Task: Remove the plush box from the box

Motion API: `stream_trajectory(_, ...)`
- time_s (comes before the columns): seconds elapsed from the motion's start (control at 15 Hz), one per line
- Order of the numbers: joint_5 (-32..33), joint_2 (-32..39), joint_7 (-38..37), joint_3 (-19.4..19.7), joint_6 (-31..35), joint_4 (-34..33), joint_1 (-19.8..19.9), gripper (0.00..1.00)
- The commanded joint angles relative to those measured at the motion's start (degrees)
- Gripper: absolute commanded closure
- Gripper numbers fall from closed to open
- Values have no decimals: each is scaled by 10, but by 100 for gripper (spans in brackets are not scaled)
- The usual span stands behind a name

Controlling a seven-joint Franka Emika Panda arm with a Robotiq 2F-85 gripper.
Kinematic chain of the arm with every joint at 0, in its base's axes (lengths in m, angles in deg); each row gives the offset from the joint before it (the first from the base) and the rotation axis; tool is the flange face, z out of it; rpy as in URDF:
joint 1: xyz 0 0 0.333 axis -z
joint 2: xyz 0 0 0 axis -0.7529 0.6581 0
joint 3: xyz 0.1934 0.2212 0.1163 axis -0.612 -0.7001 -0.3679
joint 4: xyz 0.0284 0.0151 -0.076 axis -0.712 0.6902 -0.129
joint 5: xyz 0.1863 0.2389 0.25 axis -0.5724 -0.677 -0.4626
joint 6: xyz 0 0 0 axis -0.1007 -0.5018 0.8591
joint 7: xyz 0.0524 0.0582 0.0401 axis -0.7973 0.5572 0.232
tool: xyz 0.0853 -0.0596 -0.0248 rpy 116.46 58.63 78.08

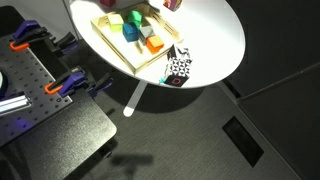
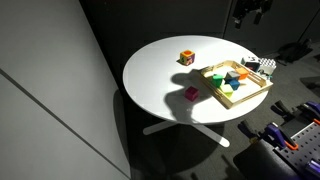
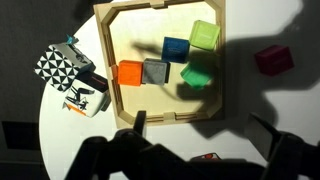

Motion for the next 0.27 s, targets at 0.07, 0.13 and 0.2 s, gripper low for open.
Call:
stream_trajectory(0.07,-1,-1,1,-5,-2,0,5,0)
stream_trajectory(0.13,-1,-1,1,-5,-2,0,5,0)
stream_trajectory(0.2,-1,-1,1,-5,-2,1,5,0)
